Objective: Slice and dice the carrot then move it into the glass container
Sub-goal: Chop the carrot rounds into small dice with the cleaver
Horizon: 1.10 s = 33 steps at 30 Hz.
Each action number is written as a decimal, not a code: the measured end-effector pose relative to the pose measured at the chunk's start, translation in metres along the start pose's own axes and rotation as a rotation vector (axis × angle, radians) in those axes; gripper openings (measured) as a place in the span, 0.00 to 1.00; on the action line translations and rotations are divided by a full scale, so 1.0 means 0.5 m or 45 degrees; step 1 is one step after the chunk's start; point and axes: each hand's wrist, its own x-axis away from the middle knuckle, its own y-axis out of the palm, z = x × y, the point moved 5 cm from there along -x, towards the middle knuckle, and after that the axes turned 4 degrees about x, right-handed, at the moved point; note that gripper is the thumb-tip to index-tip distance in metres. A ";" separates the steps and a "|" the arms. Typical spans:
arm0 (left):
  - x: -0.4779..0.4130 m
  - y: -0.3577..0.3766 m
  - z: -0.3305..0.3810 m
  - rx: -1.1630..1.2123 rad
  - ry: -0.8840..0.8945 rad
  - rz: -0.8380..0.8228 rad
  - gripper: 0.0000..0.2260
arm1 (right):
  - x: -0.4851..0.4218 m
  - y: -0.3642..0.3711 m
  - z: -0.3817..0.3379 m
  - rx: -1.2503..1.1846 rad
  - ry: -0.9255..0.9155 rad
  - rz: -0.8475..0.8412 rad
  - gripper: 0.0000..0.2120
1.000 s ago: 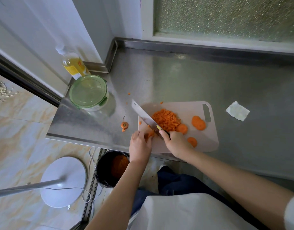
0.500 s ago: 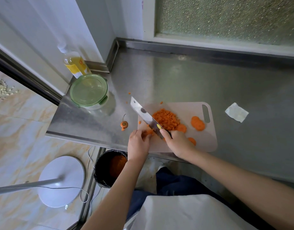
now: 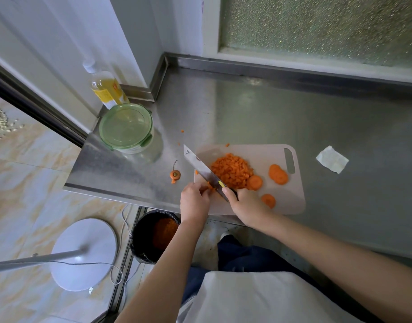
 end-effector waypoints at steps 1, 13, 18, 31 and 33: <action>-0.001 0.001 -0.001 0.005 -0.001 -0.007 0.06 | -0.001 0.001 -0.002 0.021 0.005 0.007 0.29; -0.004 -0.002 0.003 0.013 -0.010 -0.046 0.08 | -0.003 0.011 -0.021 0.061 -0.038 0.074 0.28; 0.000 -0.006 0.006 0.049 0.023 -0.043 0.08 | -0.010 0.013 -0.009 -0.041 -0.015 0.024 0.26; -0.008 -0.031 0.010 0.163 0.008 -0.123 0.07 | -0.015 -0.020 0.008 -0.113 0.051 0.022 0.25; -0.005 -0.038 0.008 0.141 0.018 -0.086 0.06 | -0.011 -0.023 0.004 -0.115 0.055 0.017 0.25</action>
